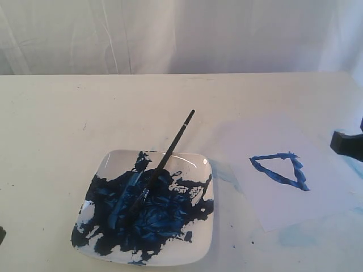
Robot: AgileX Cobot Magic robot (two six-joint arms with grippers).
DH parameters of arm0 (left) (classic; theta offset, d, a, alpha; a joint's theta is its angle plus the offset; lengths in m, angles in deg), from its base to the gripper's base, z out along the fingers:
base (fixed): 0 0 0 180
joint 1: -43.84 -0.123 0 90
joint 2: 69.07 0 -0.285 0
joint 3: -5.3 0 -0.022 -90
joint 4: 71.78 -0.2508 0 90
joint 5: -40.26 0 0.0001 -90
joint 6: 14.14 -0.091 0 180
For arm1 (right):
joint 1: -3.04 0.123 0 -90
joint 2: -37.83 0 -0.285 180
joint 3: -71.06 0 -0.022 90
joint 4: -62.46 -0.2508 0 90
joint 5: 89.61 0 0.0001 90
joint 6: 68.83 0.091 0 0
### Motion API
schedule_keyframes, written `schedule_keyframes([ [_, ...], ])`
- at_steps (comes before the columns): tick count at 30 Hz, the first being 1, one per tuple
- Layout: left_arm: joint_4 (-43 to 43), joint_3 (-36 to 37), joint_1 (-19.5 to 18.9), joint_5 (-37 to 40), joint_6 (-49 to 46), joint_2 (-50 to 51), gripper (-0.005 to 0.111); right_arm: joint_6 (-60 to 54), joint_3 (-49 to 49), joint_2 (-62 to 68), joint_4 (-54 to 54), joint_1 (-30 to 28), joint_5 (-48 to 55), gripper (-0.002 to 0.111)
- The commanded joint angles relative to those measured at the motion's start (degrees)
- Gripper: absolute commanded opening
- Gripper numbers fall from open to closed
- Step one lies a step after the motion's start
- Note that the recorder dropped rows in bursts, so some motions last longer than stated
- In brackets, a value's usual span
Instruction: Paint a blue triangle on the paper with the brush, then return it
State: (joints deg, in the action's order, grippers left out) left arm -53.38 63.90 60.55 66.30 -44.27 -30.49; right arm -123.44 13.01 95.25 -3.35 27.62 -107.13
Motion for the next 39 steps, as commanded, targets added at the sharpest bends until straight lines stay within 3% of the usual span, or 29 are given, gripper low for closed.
schedule_keyframes([
  [1, 0.4, 2.3, -0.2, 0.6, -0.3, 0.0, 0.000, -0.9, -2.6, -2.3, -0.1, -0.4, -0.8, 0.000],
  [25, 0.8, 2.3, -0.2, -2.2, -0.3, -0.5, 0.000, -0.7, -2.6, -2.3, -0.2, -0.4, -1.4, 0.000],
  [31, 0.3, 5.1, -4.3, -3.0, -2.3, -10.7, 0.000, -0.7, -2.6, -2.3, -0.2, -0.4, -1.4, 0.000],
  [39, 0.5, 16.9, -12.6, -17.0, -2.8, -30.8, 0.000, -0.7, -2.6, -2.3, -0.2, -0.4, -1.4, 0.000],
])
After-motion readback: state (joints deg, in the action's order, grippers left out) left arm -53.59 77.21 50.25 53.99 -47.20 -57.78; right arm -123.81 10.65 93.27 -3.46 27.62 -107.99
